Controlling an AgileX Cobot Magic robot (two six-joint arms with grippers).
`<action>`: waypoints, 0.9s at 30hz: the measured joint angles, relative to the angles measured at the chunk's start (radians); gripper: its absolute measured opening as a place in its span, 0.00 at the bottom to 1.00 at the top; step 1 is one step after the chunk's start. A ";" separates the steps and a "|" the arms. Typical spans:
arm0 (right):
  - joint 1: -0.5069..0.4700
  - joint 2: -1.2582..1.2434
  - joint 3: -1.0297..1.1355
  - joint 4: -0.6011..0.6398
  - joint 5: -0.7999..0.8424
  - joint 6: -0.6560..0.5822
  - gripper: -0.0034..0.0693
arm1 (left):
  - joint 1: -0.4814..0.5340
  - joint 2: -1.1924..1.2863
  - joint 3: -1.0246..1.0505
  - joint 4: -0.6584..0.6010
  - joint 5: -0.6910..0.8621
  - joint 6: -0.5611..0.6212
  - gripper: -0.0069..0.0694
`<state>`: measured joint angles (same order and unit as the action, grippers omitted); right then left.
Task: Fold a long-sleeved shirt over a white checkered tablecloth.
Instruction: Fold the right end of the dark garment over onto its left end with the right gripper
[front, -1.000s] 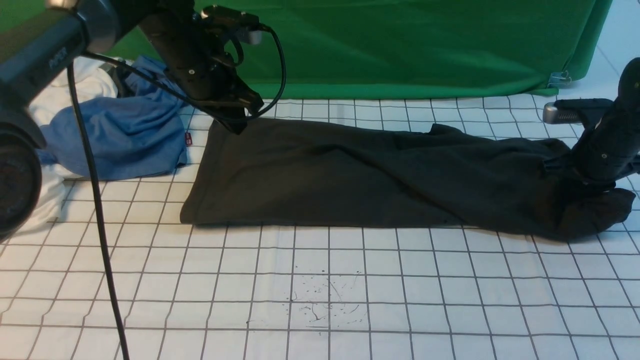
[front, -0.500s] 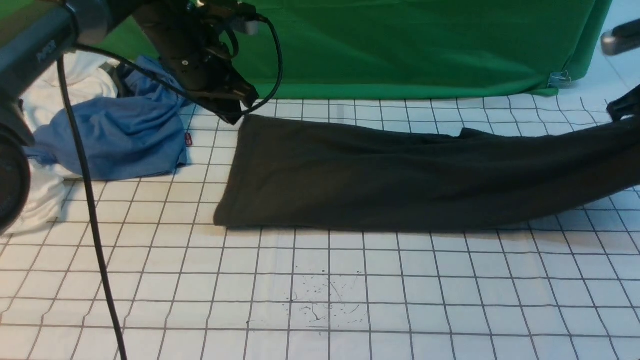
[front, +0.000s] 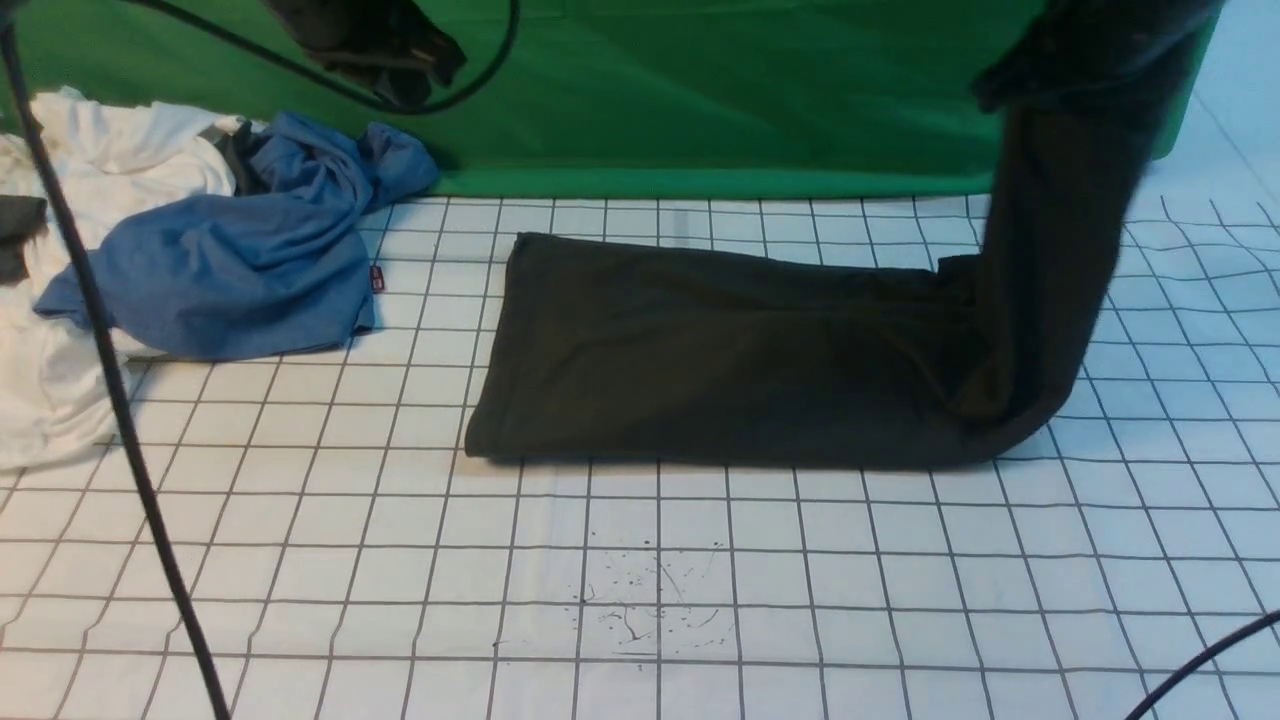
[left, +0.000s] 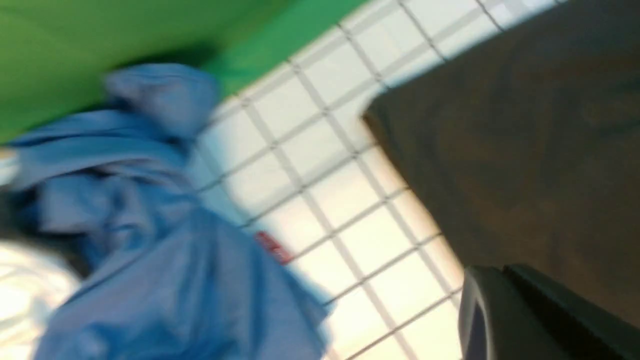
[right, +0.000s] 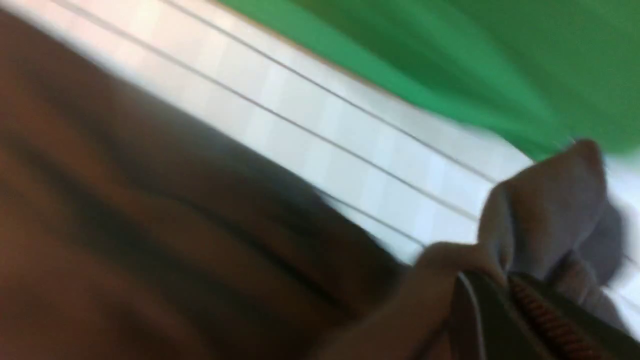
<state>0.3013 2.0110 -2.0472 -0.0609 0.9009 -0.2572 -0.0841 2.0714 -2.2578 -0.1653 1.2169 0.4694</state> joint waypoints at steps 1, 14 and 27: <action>0.045 0.024 -0.018 0.027 -0.012 -0.001 0.13 | 0.019 -0.011 0.000 0.000 0.000 -0.009 0.04; 0.325 0.312 -0.209 0.297 -0.166 0.011 0.13 | 0.174 -0.091 0.000 -0.074 0.001 -0.052 0.04; 0.333 0.349 -0.264 0.385 -0.161 0.074 0.95 | 0.174 -0.091 0.000 -0.121 0.001 -0.047 0.04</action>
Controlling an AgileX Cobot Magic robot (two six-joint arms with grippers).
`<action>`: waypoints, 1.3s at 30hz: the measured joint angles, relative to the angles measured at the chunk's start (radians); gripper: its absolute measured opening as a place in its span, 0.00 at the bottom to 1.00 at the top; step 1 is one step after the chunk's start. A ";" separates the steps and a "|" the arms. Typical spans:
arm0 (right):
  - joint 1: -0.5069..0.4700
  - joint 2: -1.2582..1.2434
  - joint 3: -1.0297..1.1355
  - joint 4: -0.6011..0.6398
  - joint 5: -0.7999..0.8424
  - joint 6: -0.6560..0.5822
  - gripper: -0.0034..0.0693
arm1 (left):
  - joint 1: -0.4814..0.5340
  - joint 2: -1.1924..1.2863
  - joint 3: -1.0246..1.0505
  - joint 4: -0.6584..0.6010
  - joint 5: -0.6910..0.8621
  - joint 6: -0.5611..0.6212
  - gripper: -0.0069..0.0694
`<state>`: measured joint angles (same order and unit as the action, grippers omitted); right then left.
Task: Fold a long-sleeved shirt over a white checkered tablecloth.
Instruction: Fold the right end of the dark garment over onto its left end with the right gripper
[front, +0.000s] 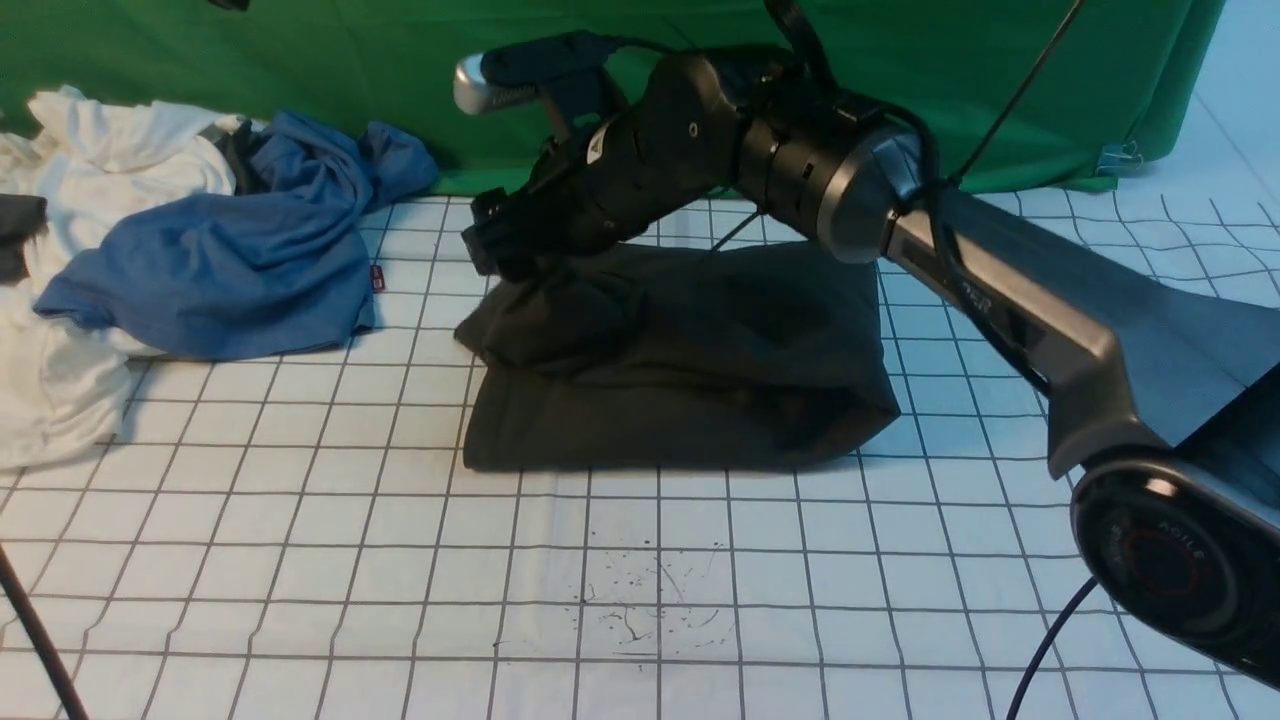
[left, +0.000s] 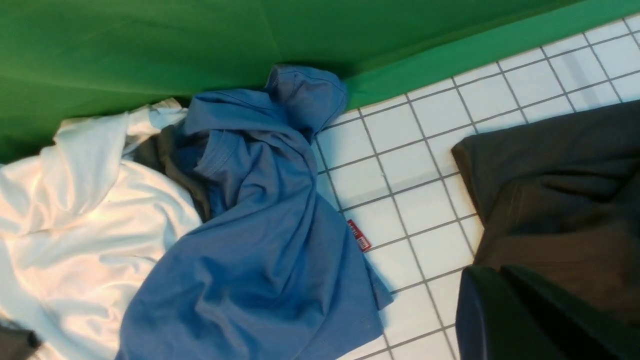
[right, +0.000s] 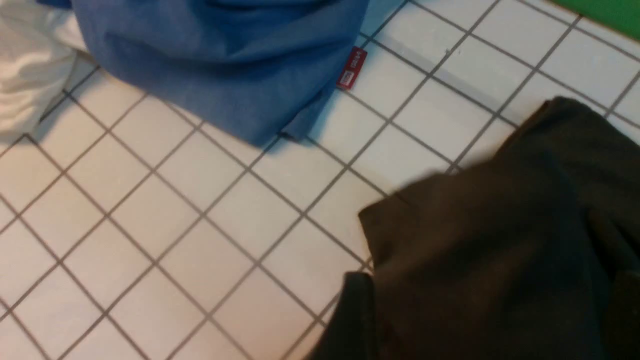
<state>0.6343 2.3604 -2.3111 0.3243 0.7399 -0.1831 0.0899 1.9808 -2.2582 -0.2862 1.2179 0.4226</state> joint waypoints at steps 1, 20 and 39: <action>-0.005 -0.008 -0.020 0.003 0.035 -0.008 0.95 | 0.000 0.000 0.000 -0.014 0.000 0.000 0.04; -0.278 -0.015 -0.085 -0.153 0.347 -0.138 0.06 | -0.130 0.048 0.192 -0.066 -0.097 0.107 0.04; -0.064 0.075 0.009 0.057 0.462 -0.174 0.06 | -0.119 0.048 0.192 -0.029 -0.096 0.105 0.04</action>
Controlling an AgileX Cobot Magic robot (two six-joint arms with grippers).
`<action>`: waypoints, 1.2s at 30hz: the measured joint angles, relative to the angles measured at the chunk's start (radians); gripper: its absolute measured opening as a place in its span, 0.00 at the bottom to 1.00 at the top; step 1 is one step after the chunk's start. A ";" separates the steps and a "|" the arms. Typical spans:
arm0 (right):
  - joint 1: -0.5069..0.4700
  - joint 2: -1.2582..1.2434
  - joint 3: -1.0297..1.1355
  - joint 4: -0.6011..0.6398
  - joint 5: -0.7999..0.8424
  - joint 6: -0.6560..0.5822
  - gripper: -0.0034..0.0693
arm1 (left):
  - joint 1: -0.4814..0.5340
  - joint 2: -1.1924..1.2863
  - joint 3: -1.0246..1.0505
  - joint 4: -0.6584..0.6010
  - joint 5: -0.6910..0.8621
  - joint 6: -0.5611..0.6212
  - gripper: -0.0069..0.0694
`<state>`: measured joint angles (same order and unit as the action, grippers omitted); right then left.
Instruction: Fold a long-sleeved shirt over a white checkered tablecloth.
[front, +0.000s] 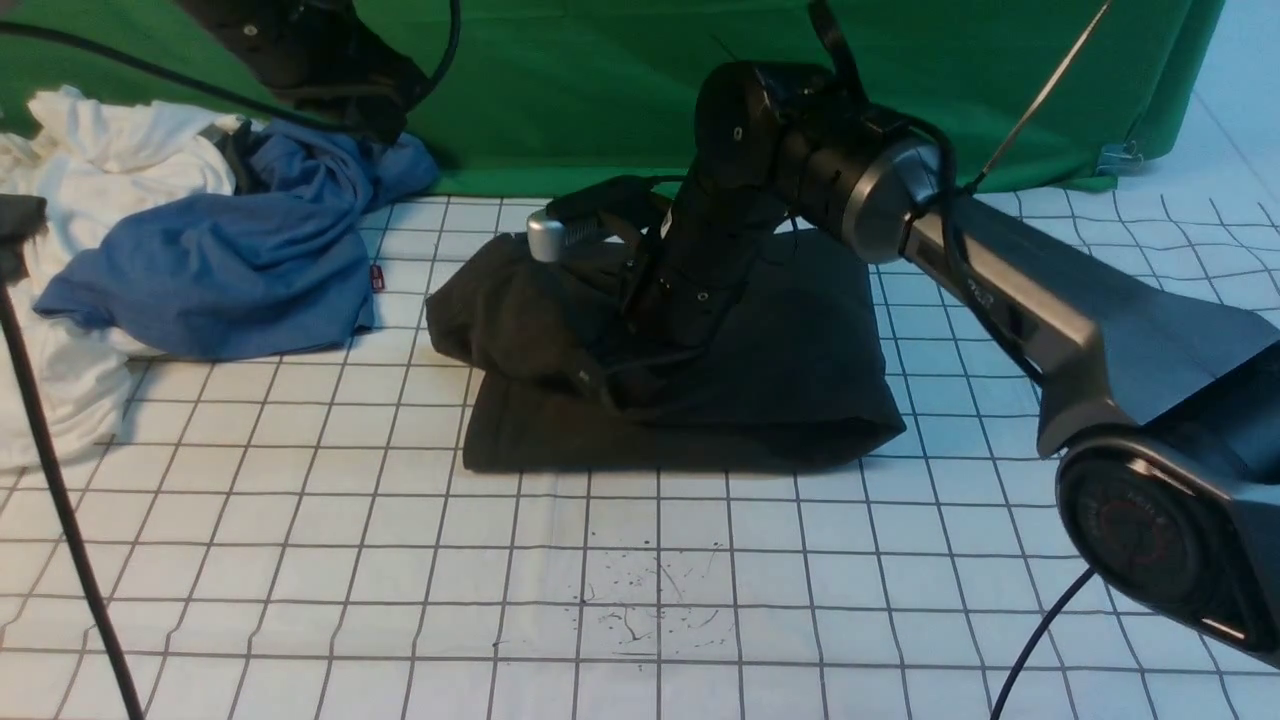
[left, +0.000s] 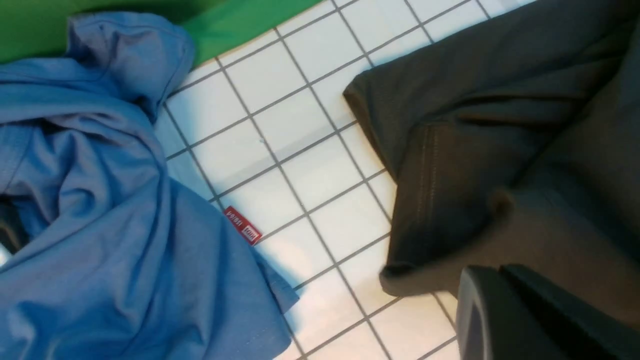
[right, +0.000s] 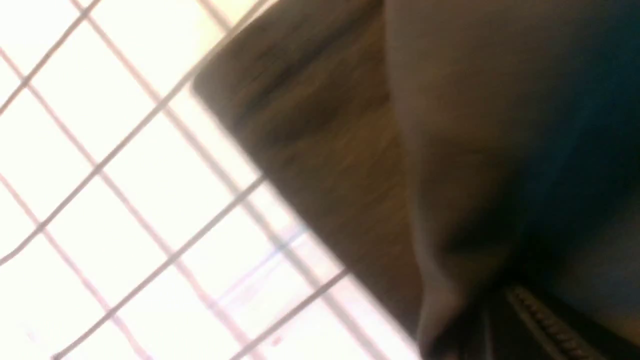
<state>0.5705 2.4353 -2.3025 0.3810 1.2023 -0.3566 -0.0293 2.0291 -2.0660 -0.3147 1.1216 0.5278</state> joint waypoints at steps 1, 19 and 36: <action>0.005 -0.016 0.031 0.000 0.000 0.002 0.06 | 0.004 0.000 0.000 0.000 0.000 -0.001 0.04; -0.155 -0.336 0.136 -0.112 -0.004 -0.034 0.08 | -0.042 0.022 0.000 -0.053 0.032 0.004 0.04; -0.270 -0.357 0.498 -0.134 -0.305 -0.008 0.10 | -0.230 0.199 0.202 0.039 -0.090 0.014 0.04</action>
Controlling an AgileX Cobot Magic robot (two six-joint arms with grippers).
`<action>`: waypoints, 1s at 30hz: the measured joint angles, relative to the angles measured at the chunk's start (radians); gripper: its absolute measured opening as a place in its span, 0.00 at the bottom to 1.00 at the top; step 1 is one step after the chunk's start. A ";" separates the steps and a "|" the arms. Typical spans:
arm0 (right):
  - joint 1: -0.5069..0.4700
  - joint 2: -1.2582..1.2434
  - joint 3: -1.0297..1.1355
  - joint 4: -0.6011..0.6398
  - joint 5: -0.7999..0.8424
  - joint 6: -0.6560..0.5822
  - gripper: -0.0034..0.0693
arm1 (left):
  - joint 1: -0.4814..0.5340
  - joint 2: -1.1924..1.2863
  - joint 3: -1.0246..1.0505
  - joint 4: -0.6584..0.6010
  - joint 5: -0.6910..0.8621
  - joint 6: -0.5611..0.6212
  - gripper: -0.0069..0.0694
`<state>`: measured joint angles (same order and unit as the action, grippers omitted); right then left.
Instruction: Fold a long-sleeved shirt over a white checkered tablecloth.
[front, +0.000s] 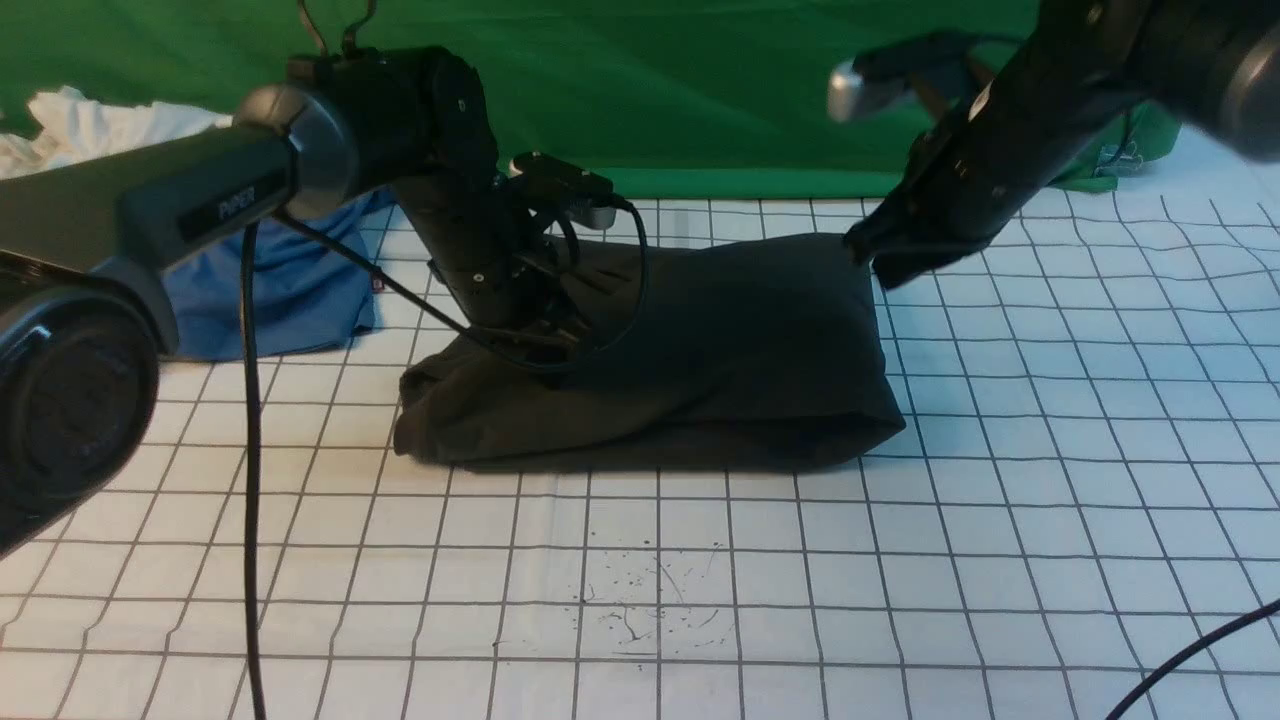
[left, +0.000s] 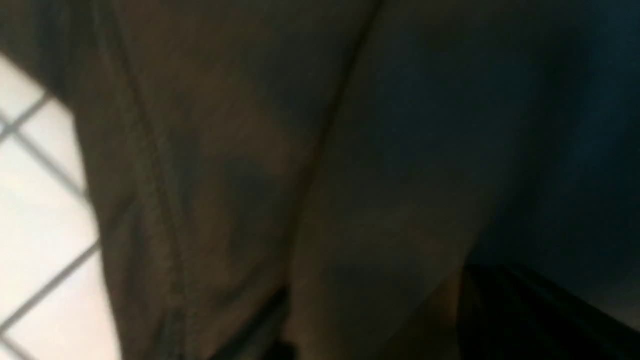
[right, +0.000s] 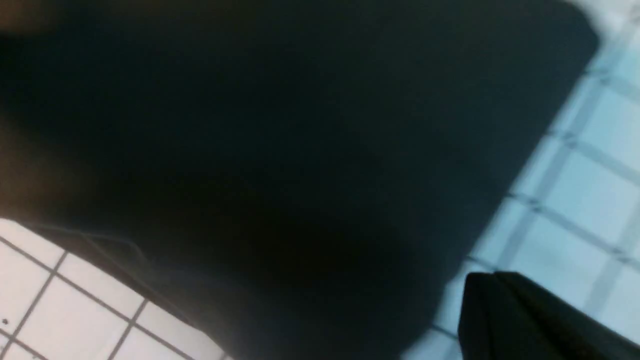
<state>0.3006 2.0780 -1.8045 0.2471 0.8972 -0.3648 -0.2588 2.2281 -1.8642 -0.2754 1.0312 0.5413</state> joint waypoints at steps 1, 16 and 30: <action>0.007 0.011 0.017 0.001 -0.008 0.000 0.10 | 0.001 0.000 0.004 0.004 -0.002 0.000 0.04; -0.015 0.054 0.097 0.005 -0.052 0.000 0.10 | 0.042 -0.026 0.003 0.024 0.019 -0.007 0.04; 0.096 -0.030 0.094 -0.006 -0.191 -0.024 0.10 | 0.121 -0.410 -0.042 0.148 0.142 -0.076 0.04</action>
<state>0.3969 2.0484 -1.7101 0.2412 0.7061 -0.3888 -0.1380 1.8179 -1.9062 -0.1279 1.1736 0.4657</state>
